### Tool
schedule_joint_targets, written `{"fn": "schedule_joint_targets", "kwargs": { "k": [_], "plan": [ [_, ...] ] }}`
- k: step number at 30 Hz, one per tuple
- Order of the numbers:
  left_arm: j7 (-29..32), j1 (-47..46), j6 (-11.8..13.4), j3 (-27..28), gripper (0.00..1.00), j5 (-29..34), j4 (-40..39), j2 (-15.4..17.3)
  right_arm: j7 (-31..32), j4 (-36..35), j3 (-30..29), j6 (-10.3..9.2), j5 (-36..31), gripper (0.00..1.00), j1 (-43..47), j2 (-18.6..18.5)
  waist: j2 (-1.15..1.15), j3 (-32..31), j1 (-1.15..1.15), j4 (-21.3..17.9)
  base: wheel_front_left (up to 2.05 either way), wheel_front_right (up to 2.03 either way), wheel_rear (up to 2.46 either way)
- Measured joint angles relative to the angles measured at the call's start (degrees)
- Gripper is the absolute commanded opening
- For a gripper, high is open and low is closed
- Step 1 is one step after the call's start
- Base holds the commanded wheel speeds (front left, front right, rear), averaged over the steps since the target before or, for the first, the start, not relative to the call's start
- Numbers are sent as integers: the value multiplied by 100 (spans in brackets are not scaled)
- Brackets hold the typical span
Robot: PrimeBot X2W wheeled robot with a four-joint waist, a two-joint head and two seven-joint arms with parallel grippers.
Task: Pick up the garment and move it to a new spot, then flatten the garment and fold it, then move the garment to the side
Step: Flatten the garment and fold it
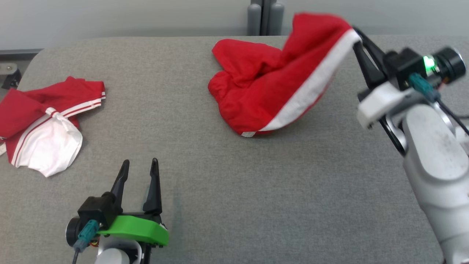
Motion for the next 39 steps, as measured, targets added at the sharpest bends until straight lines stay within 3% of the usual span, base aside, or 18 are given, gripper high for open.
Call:
{"fn": "schedule_joint_targets", "kwargs": {
  "k": [3, 4, 5, 6, 10, 20, 33, 38, 39],
  "plan": [
    [1, -30, 0, -104, 100, 1, -8, -1, 1, 51, -421, 0, -156, 0, 808, -275, 0, 46, 0, -108, 0, 0, 0],
    [0, -59, 0, -151, 100, 4, -9, -1, 1, 80, -572, 0, -219, 25, 1061, -330, 0, 71, 0, -140, 0, 0, 0],
    [0, -95, 0, -216, 100, 7, -10, 0, 1, 97, -749, 0, -290, 44, 1297, -360, 0, 101, 0, -167, 0, 0, 0],
    [0, -124, 0, -261, 100, 14, -10, -1, 1, 94, -889, 0, -359, 100, 1470, -365, 0, 125, 0, -189, 0, 0, 0],
    [0, -257, 0, -515, 100, 41, 14, -5, 1, -21, -1625, 0, -688, 100, 1991, -303, 0, 245, 0, -288, 0, 0, 0],
    [0, -897, -1, -1134, 100, -165, 421, 34, 1, -923, -2516, 0, -1037, 100, 2421, 556, 0, 690, 0, -587, 0, 0, 0],
    [0, -1854, 0, -1766, 100, -1140, 1289, 333, 0, -1504, -2391, 0, -1045, 100, 2285, 946, 0, 1410, 0, -1183, 0, 0, 0],
    [-5, -2059, 1, -1964, 100, -1551, 1214, 430, 0, -1540, -2330, 0, -994, 100, 2239, 971, 0, 1561, 0, -1353, 0, 0, 0],
    [-7, -2070, 2, -2008, 96, -1637, 1176, 448, 0, -1539, -2317, 0, -990, 100, 2238, 976, 0, 1579, 0, -1379, 0, 0, 0]
  ]
}}
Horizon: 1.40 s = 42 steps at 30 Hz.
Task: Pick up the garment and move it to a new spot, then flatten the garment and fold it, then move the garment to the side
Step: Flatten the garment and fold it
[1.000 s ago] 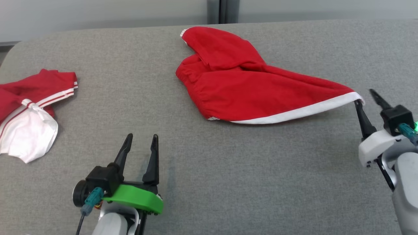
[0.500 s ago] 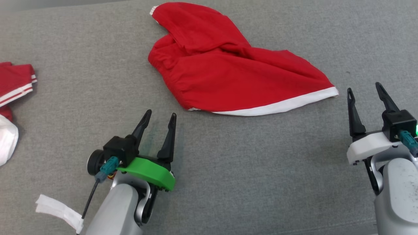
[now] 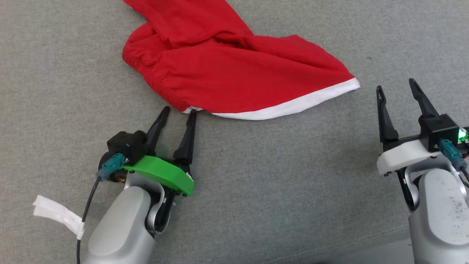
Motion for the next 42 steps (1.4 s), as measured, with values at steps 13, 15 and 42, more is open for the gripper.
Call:
{"fn": "schedule_joint_targets", "kwargs": {
  "k": [13, 15, 42],
  "plan": [
    [5, -37, -2, -285, 0, -372, -675, 189, 0, 69, 124, 0, 146, 100, 41, 12, 0, -122, 0, -5, 0, 0, 0],
    [7, 41, -2, -274, 0, -371, -761, 169, 1, 93, 123, 0, 152, 100, 82, 12, 0, -195, 0, 29, 0, 0, 0],
    [7, 1743, -8, -542, 0, -416, -243, 676, 0, 548, 498, 0, 668, 100, 920, 18, -1, -1678, 0, 916, 0, 0, 0]
  ]
}}
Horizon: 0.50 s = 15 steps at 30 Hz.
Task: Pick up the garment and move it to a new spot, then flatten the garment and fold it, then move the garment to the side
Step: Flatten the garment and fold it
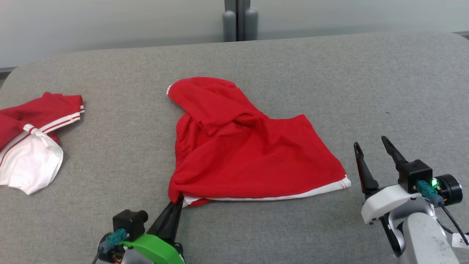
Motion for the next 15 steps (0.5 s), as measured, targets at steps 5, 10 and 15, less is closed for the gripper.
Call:
{"fn": "schedule_joint_targets", "kwargs": {
  "k": [5, 10, 15],
  "plan": [
    [0, -338, 0, -11, 0, 0, 267, 10, 0, -40, 42, 0, 0, 100, -52, -2, 0, 125, 0, -26, 0, 0, 0],
    [1, -759, 0, -77, 0, 0, 727, 25, 0, -47, 120, 0, 76, 100, -131, -1, 0, 334, 0, -90, 0, 0, 0],
    [0, -969, -1, -15, 100, 3, 1136, 7, 0, -18, 183, 0, 130, 100, -176, 0, 0, 487, 0, -200, 0, 0, 0]
  ]
}}
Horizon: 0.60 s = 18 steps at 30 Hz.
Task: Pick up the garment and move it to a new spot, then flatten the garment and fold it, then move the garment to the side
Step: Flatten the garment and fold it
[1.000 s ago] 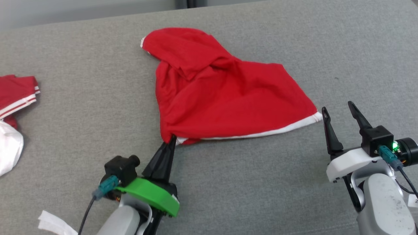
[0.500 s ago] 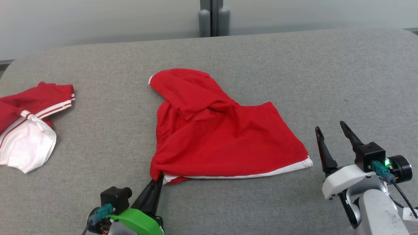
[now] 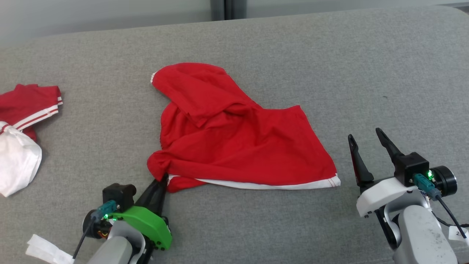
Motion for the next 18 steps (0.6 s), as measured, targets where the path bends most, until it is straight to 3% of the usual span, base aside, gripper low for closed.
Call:
{"fn": "schedule_joint_targets", "kwargs": {
  "k": [13, 18],
  "plan": [
    [1, 868, 0, 1736, 100, 1094, -801, -470, 0, -219, -186, 0, 386, 100, 317, -2, 0, -337, 0, 31, 0, 0, 0],
    [1, 1260, 0, 2124, 100, 1479, -972, -744, 1, -136, -196, 0, 486, 100, 638, -2, 1, -577, 0, 85, 0, 0, 0]
  ]
}}
